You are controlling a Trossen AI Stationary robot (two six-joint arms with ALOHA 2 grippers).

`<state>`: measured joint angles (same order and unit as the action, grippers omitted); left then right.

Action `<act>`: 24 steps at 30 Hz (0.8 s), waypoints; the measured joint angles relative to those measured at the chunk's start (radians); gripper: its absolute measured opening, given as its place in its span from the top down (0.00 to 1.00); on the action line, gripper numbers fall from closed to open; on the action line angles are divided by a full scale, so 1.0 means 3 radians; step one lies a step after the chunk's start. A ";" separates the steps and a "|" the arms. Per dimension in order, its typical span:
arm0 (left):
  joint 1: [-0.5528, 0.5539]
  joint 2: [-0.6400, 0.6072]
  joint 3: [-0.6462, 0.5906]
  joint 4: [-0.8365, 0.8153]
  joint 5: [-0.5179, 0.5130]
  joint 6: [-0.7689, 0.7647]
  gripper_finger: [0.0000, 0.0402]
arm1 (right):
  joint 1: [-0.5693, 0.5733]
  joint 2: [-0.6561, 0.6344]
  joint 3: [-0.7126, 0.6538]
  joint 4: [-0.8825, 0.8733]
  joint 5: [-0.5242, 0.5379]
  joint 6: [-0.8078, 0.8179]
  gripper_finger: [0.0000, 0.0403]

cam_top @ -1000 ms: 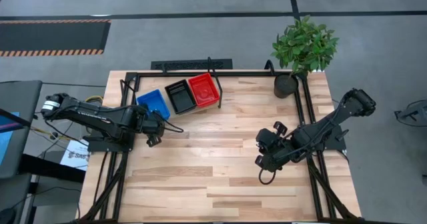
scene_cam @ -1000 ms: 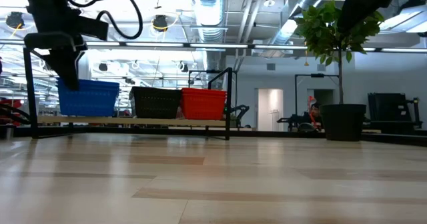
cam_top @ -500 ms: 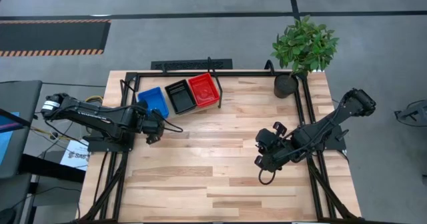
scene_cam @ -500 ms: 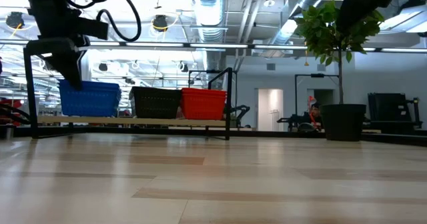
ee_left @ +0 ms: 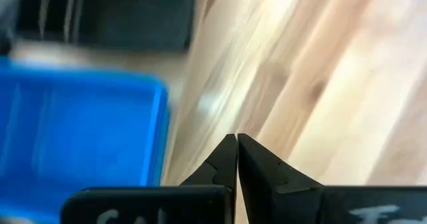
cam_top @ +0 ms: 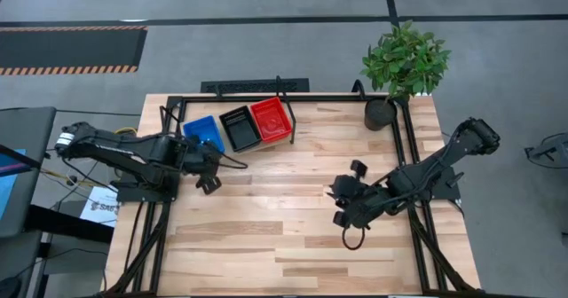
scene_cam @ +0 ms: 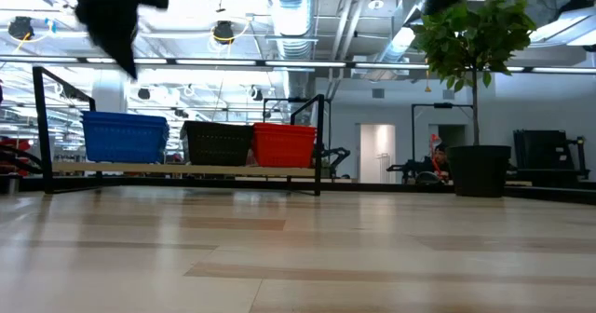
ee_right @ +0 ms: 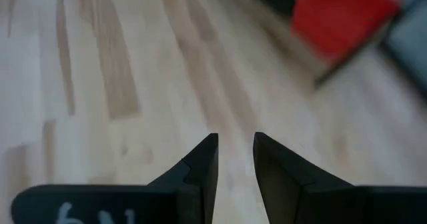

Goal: Stack baskets on shelf by color
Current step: Return to Home Position

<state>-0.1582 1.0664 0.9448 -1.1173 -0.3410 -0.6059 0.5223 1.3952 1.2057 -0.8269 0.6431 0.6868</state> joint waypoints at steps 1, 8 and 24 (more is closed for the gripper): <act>-0.0060 0.0000 0.0088 0.0051 -0.0072 0.0042 1.00 | -0.0025 0.0000 0.0000 0.0148 0.0093 -0.0238 0.71; -0.0555 -0.0003 0.0647 0.0191 -0.1389 0.0243 1.00 | -0.0393 -0.0306 -0.0001 0.0559 0.0134 -0.1527 0.71; -0.0838 -0.0262 0.0803 -0.0483 -0.1350 0.0307 1.00 | -0.1087 -0.2609 -0.1166 0.1005 -0.0177 -0.1654 0.71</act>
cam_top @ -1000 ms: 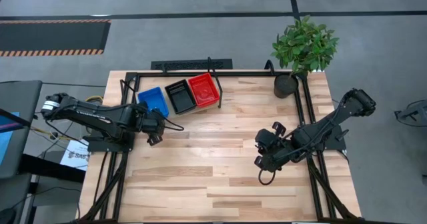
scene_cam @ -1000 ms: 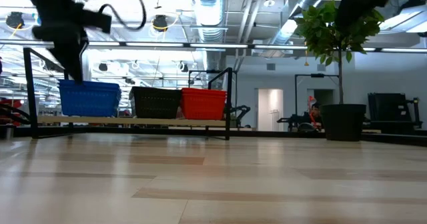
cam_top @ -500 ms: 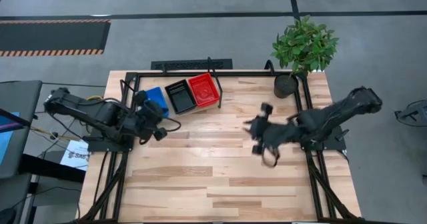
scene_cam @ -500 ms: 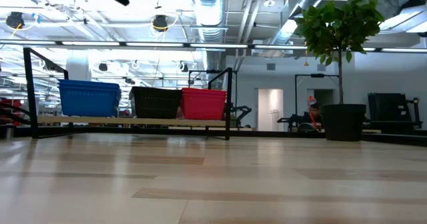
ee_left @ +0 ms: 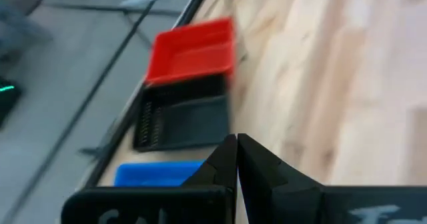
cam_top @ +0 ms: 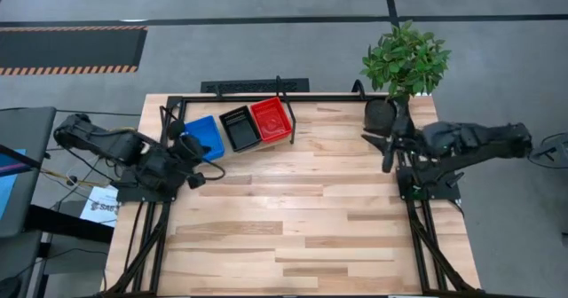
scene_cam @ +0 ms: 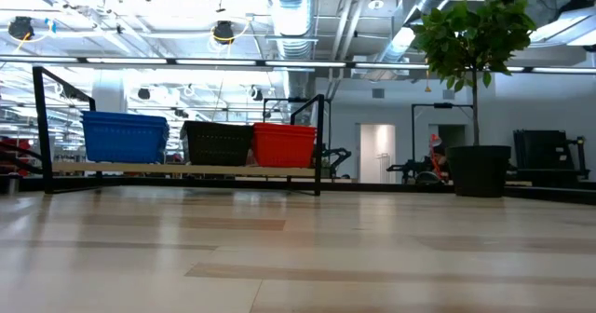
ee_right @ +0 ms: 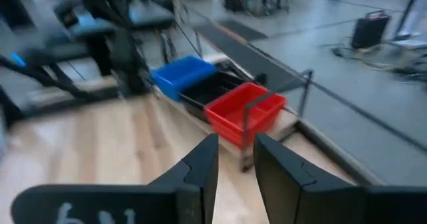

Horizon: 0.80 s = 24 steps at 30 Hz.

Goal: Stack baskets on shelf by color
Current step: Return to Home Position

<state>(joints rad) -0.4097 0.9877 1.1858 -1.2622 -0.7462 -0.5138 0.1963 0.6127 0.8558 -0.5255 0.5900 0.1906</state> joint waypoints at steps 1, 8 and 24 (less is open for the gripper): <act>-0.0072 -0.0059 -0.0002 0.0077 0.0009 -0.0032 1.00 | -0.0017 -0.0165 -0.0195 0.0169 -0.0055 0.0069 0.71; -0.0709 -0.0943 -0.0793 0.1389 0.0027 0.0227 1.00 | -0.0127 -0.1068 -0.1112 0.0677 -0.0069 0.0465 0.71; -0.0867 -0.2901 -0.3220 0.4246 0.1441 0.0659 1.00 | -0.0201 -0.1591 -0.1822 0.1229 -0.0605 0.0684 0.71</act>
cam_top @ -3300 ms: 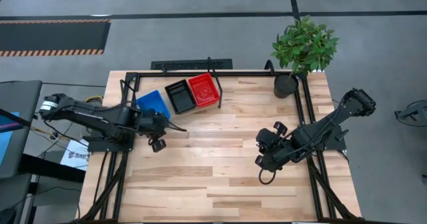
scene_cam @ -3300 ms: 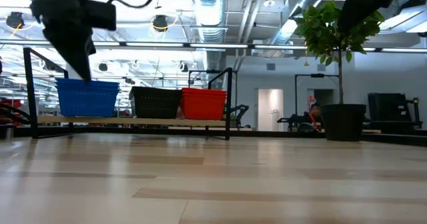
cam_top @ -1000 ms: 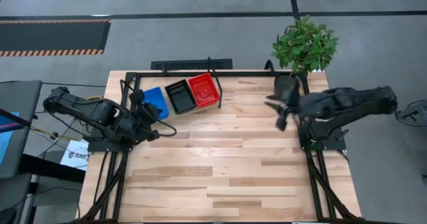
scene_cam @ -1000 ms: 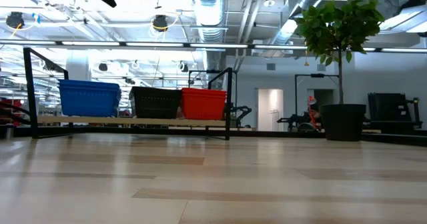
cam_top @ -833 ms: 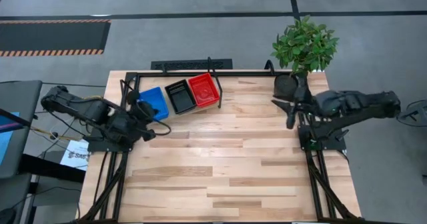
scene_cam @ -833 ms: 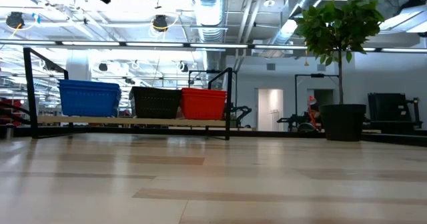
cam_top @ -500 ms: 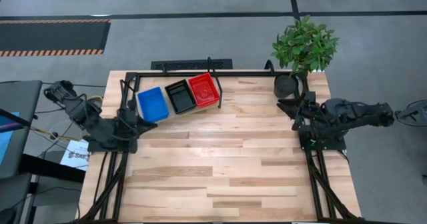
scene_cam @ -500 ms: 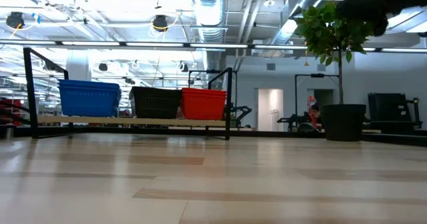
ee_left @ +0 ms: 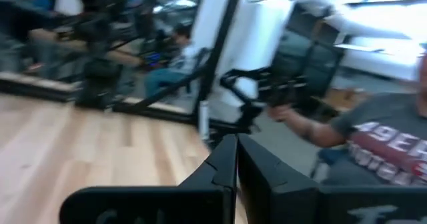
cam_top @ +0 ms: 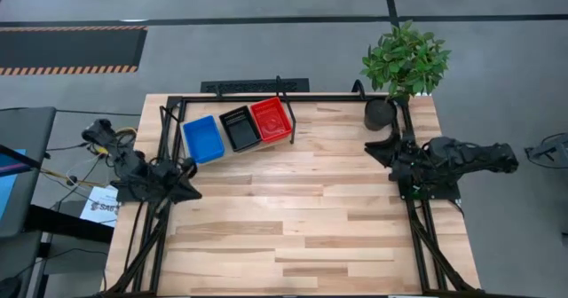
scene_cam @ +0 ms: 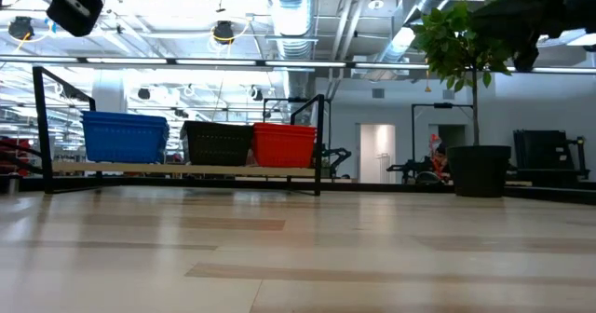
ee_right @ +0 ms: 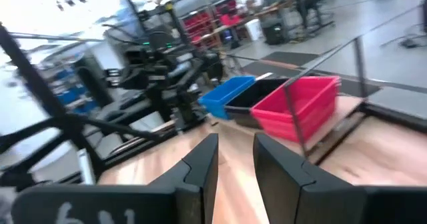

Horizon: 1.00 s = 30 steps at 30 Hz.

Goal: Stack baskets on shelf by color
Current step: Return to Home Position

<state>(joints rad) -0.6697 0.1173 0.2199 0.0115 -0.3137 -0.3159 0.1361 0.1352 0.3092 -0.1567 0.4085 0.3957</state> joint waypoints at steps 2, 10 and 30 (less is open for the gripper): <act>0.0001 -0.0180 -0.0128 0.0047 0.0165 0.0029 1.00 | 0.0001 0.0005 -0.0143 0.0202 -0.0101 -0.0001 0.71; 0.0001 -0.0378 -0.0272 -0.0003 0.0500 0.0056 1.00 | 0.0003 0.0004 -0.0709 0.1057 -0.0271 0.0097 0.71; 0.0003 -0.0379 -0.0483 -0.0488 -0.0230 0.0303 1.00 | -0.0008 0.0005 -0.1003 0.1173 -0.0165 -0.0006 0.71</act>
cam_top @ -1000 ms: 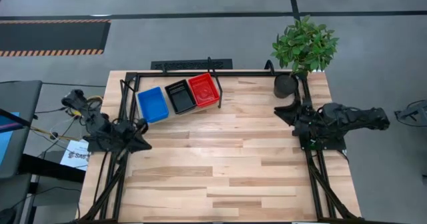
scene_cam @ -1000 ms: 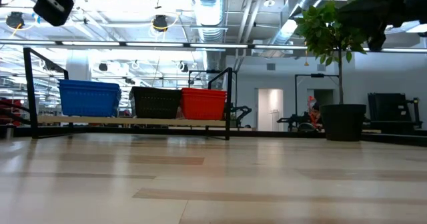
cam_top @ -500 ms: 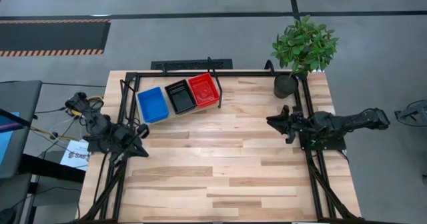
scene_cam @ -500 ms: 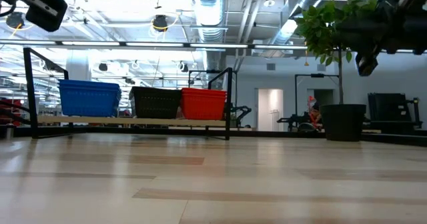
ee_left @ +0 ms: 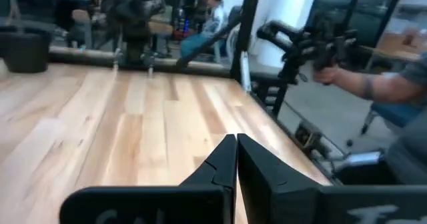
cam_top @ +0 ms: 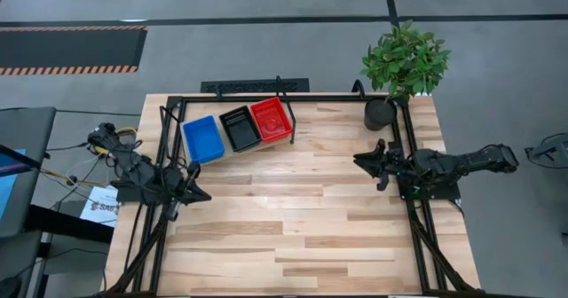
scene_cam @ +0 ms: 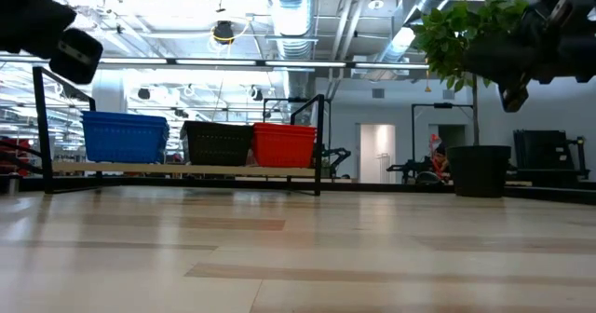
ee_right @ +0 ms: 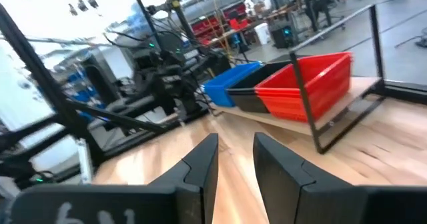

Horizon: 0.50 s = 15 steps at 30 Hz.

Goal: Stack baskets on shelf by color
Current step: Return to Home Position

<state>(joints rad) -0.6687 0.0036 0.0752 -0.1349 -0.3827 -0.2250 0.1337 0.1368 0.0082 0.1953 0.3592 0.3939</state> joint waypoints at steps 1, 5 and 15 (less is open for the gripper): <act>-0.0001 0.0008 -0.0038 0.0111 0.0005 0.0008 1.00 | 0.0000 0.0000 0.0000 -0.0028 0.0028 -0.0010 0.71; -0.0002 0.0045 -0.0048 0.0157 0.0231 0.0143 1.00 | 0.0000 0.0000 -0.0001 -0.0144 0.0032 -0.0125 0.71; -0.0002 0.0029 -0.0045 0.0109 0.0288 0.0320 1.00 | 0.0010 0.0093 -0.0004 -0.0404 0.0027 -0.0154 0.71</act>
<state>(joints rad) -0.6693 0.0124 0.0616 -0.1020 -0.2963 -0.1289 0.1368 0.1646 0.0071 0.0742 0.3672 0.3477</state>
